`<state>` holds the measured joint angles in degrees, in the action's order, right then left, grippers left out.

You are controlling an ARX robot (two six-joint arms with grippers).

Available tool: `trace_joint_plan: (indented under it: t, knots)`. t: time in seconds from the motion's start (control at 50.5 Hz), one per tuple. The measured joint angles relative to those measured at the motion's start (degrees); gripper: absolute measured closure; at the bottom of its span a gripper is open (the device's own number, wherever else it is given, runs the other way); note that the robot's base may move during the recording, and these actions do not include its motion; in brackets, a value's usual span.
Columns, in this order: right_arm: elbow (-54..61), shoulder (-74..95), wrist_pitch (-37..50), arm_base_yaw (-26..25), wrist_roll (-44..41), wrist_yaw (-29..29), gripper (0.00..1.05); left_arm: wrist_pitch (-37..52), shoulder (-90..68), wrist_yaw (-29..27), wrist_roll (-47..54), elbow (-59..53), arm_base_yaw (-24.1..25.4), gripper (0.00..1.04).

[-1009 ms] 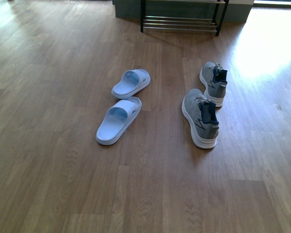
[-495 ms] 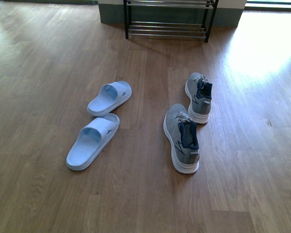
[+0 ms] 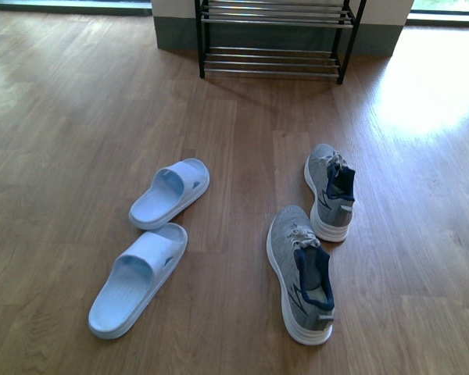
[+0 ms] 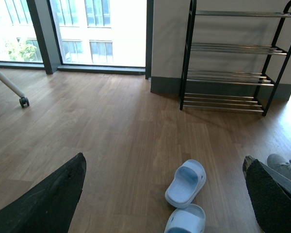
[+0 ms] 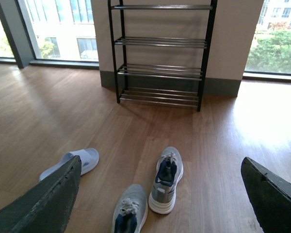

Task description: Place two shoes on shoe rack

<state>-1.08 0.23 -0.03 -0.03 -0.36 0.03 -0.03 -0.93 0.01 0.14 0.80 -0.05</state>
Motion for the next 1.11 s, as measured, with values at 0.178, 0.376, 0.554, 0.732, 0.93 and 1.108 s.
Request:
trace_joint_plan:
  t: [0.178,0.376,0.554,0.732,0.93,1.108]
  knots:
    - [0.0,0.0,0.0,0.0,0.0,0.02,0.09,0.0,0.0,0.02,0.0,0.0,0.0,0.09]
    - [0.0,0.0,0.0,0.0,0.0,0.0,0.09,0.0,0.0,0.0,0.0,0.0,0.0,0.09]
    - [0.0,0.0,0.0,0.0,0.0,0.0,0.09,0.0,0.0,0.02,0.0,0.0,0.0,0.09]
    - [0.0,0.0,0.0,0.0,-0.02,0.0,0.09,0.0,0.0,0.0,0.0,0.0,0.0,0.09]
    - [0.0,0.0,0.0,0.0,-0.02,0.0,0.09,0.0,0.0,0.0,0.0,0.0,0.0,0.09]
    - [0.0,-0.02,0.0,0.0,0.0,-0.02,0.09,0.0,0.0,0.02,0.0,0.0,0.0,0.09]
